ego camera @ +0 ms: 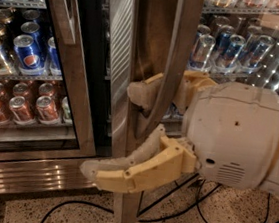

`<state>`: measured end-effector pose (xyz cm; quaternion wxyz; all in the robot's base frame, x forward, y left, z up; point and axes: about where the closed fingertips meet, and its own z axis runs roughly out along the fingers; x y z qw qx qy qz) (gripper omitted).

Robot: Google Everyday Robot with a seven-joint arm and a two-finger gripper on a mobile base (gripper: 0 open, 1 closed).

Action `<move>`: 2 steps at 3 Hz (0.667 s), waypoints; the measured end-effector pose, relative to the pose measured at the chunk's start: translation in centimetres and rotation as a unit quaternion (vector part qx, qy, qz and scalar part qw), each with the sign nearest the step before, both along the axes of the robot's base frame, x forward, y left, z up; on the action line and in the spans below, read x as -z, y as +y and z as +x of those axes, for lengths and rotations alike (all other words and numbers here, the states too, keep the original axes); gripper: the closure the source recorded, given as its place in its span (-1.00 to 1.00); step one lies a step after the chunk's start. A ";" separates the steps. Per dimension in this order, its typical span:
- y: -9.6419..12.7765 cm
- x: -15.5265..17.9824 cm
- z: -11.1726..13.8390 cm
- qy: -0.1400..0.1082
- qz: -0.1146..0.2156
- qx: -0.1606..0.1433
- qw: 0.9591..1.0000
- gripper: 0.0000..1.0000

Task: Open right fridge door

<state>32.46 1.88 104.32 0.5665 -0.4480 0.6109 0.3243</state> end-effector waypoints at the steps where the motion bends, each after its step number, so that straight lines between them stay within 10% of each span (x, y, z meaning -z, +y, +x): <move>1: 0.1 0.0 0.0 0.000 0.000 0.000 1.000 -1.00; 2: -0.3 0.2 -0.1 -0.005 -0.012 0.008 1.000 -1.00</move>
Offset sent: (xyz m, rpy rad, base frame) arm -0.0508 -0.1878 0.1182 -0.7454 -0.2749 -0.5278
